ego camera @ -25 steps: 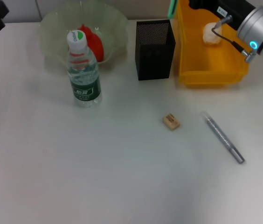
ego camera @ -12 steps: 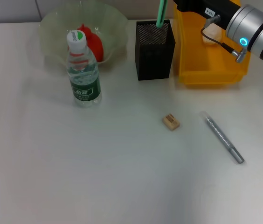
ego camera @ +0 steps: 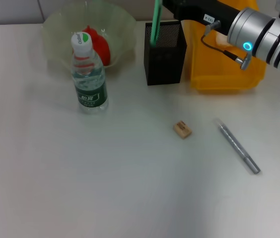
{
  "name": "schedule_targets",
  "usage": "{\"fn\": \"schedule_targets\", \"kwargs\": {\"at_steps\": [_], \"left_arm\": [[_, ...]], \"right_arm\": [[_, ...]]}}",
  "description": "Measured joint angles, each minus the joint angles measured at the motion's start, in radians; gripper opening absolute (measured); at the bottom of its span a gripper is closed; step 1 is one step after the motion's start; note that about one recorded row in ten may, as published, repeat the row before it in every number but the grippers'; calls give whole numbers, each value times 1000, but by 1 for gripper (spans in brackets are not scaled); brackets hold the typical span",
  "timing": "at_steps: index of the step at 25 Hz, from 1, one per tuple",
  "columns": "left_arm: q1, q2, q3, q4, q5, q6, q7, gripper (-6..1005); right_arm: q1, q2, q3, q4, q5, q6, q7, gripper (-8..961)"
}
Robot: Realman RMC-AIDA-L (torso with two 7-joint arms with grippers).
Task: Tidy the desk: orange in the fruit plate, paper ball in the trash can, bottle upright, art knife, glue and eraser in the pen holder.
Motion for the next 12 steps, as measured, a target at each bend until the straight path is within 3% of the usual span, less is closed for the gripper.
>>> {"fn": "schedule_targets", "kwargs": {"at_steps": [3, 8, 12], "left_arm": [[-1, 0, -4, -2, 1, 0, 0, 784], [-11, 0, -7, -2, 2, 0, 0, 784], [-15, 0, -7, -3, 3, 0, 0, 784]], "right_arm": [[-6, 0, 3, -1, 2, 19, 15, 204], [-8, 0, -2, -1, 3, 20, 15, 437], [-10, 0, -7, -4, 3, 4, 24, 464]]}}
